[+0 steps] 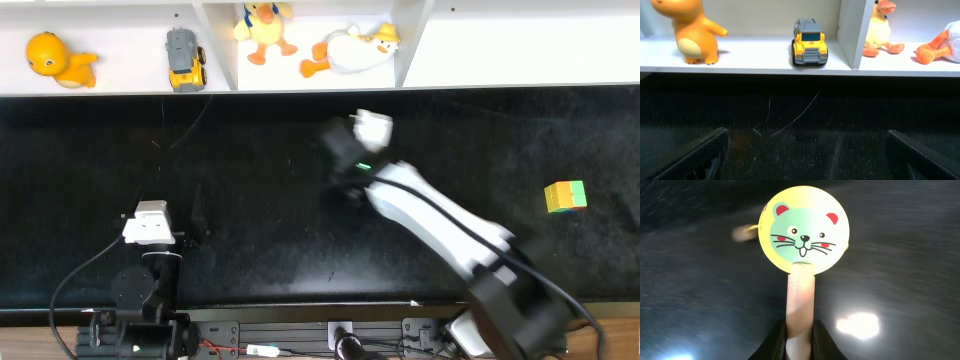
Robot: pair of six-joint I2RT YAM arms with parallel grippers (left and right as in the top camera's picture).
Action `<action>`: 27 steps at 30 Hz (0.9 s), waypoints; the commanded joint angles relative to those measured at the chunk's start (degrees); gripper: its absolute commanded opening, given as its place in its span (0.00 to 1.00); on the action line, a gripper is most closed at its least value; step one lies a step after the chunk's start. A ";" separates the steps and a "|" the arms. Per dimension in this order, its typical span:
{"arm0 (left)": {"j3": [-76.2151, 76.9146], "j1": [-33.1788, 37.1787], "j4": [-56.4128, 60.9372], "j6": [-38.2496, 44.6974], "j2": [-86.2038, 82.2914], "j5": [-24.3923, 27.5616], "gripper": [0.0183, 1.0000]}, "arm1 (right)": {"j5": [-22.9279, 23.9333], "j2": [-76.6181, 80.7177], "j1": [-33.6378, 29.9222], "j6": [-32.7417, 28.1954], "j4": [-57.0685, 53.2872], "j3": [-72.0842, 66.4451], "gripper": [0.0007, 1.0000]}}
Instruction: Store Toys
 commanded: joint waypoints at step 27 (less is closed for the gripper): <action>-0.02 -0.26 -0.17 -1.25 -0.72 0.57 1.00 | -4.37 4.68 -28.96 -44.09 6.54 20.55 0.11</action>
